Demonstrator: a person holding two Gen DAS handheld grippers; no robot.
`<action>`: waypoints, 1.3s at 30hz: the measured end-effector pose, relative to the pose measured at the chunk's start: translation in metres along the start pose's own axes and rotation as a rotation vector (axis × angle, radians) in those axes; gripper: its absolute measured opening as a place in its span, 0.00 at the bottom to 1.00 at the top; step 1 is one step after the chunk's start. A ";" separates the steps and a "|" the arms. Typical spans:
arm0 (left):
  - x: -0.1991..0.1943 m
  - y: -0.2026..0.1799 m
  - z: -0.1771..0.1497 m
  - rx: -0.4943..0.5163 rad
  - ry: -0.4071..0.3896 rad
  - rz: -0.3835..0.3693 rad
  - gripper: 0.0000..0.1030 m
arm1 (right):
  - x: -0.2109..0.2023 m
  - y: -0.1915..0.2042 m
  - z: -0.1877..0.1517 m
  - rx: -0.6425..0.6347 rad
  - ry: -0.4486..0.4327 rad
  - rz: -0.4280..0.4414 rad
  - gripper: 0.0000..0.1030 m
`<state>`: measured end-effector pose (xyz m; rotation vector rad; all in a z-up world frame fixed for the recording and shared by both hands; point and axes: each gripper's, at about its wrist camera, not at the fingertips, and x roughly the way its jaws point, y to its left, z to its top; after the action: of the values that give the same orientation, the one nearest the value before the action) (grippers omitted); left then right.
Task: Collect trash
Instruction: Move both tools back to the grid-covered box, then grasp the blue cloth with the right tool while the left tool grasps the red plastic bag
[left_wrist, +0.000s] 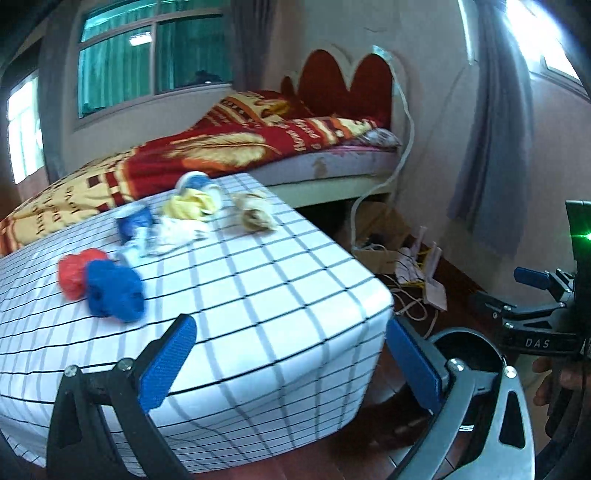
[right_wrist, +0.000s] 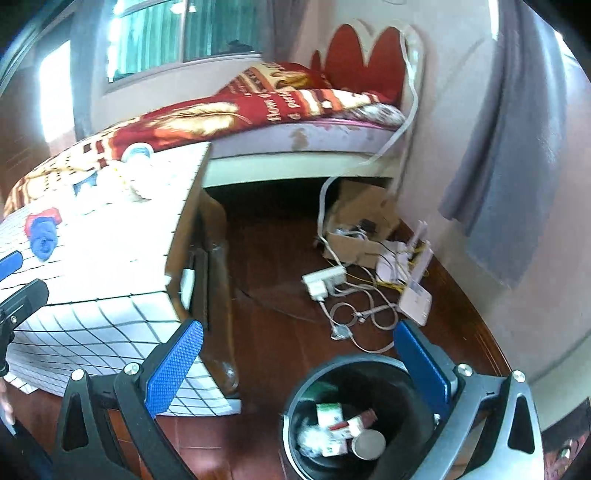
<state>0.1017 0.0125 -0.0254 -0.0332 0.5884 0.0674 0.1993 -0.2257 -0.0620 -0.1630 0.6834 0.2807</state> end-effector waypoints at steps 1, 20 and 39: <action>-0.003 0.008 0.000 -0.010 -0.006 0.014 1.00 | 0.000 0.009 0.004 -0.011 -0.013 0.016 1.00; -0.028 0.177 -0.030 -0.185 0.031 0.258 1.00 | 0.014 0.199 0.049 -0.232 -0.053 0.338 1.00; -0.005 0.250 -0.026 -0.262 0.058 0.255 0.97 | 0.099 0.344 0.079 -0.393 0.126 0.527 0.53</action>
<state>0.0649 0.2606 -0.0477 -0.2150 0.6368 0.3924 0.2141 0.1394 -0.0848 -0.3777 0.7849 0.9178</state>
